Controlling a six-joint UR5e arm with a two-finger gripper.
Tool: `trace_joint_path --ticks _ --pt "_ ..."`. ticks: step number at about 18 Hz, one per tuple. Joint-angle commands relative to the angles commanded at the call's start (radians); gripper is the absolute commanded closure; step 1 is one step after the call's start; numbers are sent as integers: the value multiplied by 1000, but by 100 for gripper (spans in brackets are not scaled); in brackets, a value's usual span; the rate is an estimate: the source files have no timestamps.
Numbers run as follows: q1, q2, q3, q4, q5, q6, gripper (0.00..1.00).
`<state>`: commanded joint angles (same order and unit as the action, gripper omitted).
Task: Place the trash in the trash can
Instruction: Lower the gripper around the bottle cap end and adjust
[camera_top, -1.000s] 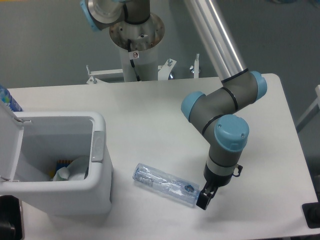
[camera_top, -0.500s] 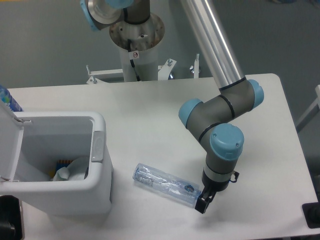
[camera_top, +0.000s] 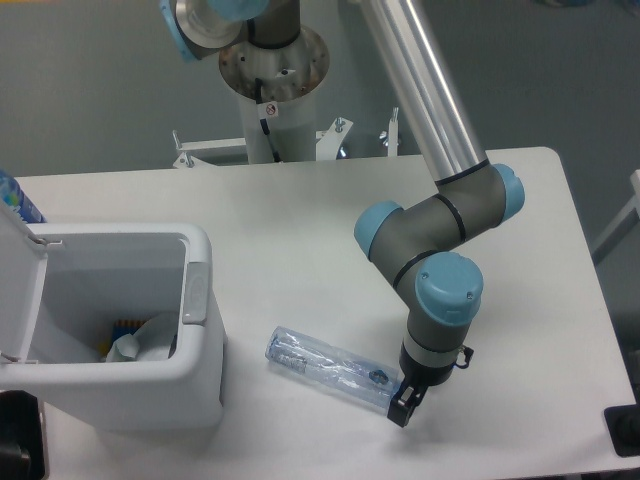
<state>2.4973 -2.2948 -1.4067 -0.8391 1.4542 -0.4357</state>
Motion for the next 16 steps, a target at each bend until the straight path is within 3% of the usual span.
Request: trace_joint_path --ticks 5,10,16 --pt "-5 -3 2 0 2 0 20" --pt "-6 -3 0 -2 2 0 41" --pt "-6 -3 -8 0 2 0 49"
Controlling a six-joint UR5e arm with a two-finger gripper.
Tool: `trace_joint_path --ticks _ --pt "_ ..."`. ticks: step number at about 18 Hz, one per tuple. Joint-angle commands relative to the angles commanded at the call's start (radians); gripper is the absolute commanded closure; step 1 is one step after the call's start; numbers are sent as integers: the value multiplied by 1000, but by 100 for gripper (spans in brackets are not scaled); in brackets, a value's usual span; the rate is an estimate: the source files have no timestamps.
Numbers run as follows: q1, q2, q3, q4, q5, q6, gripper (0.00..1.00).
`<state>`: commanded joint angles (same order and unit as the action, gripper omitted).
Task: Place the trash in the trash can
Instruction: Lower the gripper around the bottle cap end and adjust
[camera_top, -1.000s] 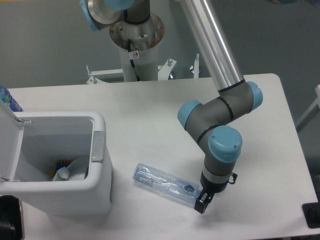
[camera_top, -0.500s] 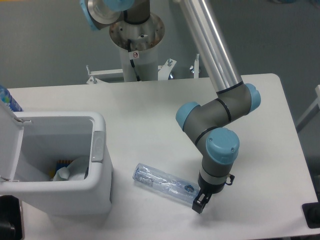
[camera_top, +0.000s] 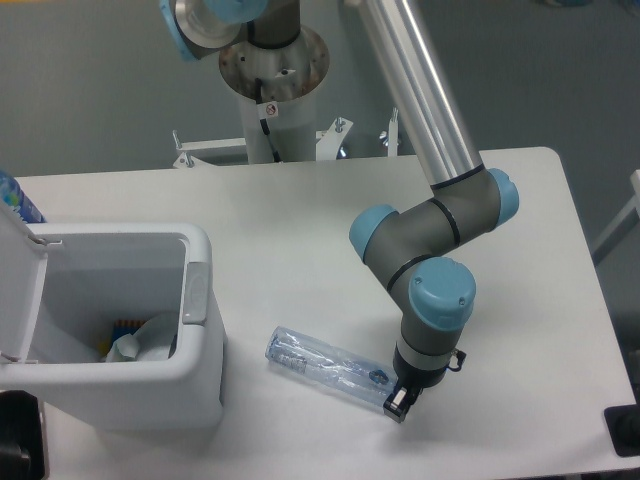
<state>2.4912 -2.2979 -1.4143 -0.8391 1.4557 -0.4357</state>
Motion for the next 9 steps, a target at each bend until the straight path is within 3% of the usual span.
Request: trace_joint_path --ticks 4,9 --pt "0 0 0 0 0 0 56" --pt "0 0 2 0 0 6 56"
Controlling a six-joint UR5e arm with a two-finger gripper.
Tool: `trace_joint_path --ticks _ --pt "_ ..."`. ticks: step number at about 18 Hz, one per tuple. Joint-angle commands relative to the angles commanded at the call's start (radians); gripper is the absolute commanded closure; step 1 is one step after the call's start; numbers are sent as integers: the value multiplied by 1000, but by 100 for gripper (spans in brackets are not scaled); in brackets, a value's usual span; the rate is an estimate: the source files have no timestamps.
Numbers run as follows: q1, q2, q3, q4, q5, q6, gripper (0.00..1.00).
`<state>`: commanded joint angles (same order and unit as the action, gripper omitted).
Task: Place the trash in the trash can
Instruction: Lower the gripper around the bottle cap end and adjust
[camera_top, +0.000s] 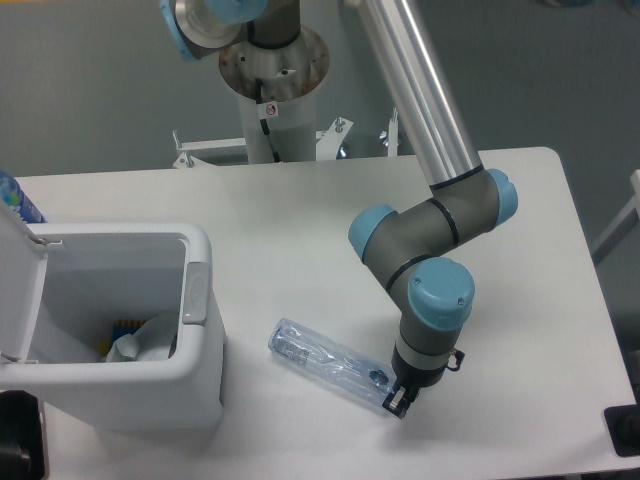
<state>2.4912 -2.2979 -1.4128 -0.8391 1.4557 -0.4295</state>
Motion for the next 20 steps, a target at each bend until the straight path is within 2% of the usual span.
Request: trace_joint_path --ticks 12,16,20 --pt "6 14 15 2 -3 9 65" --pt "8 38 38 2 -3 9 66" --pt "9 67 41 2 -2 11 70"
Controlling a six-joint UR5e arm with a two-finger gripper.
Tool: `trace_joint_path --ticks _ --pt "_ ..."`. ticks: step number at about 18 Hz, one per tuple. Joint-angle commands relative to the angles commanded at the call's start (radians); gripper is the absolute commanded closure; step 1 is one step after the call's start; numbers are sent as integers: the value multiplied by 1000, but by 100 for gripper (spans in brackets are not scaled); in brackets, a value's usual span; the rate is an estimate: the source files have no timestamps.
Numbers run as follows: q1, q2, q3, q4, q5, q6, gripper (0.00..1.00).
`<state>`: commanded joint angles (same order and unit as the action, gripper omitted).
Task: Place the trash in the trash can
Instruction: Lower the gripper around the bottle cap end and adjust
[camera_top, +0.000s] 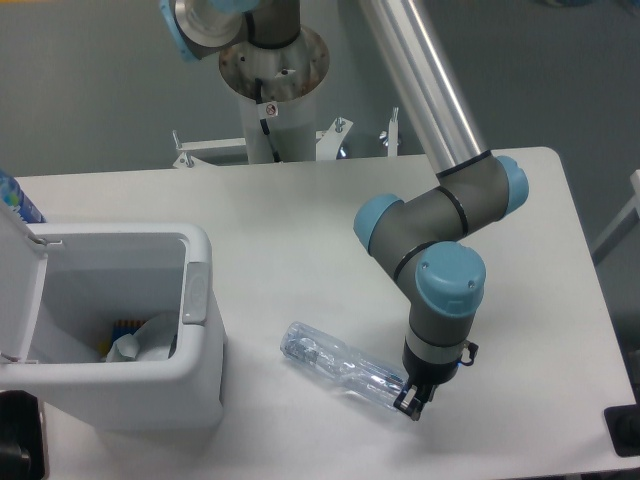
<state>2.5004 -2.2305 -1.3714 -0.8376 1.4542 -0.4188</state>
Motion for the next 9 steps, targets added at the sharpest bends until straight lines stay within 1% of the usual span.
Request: trace_joint_path --ticks 2,4,9 --pt "2 12 3 0 0 0 71" --pt "0 15 2 0 0 0 79" --pt "2 18 2 0 0 0 80"
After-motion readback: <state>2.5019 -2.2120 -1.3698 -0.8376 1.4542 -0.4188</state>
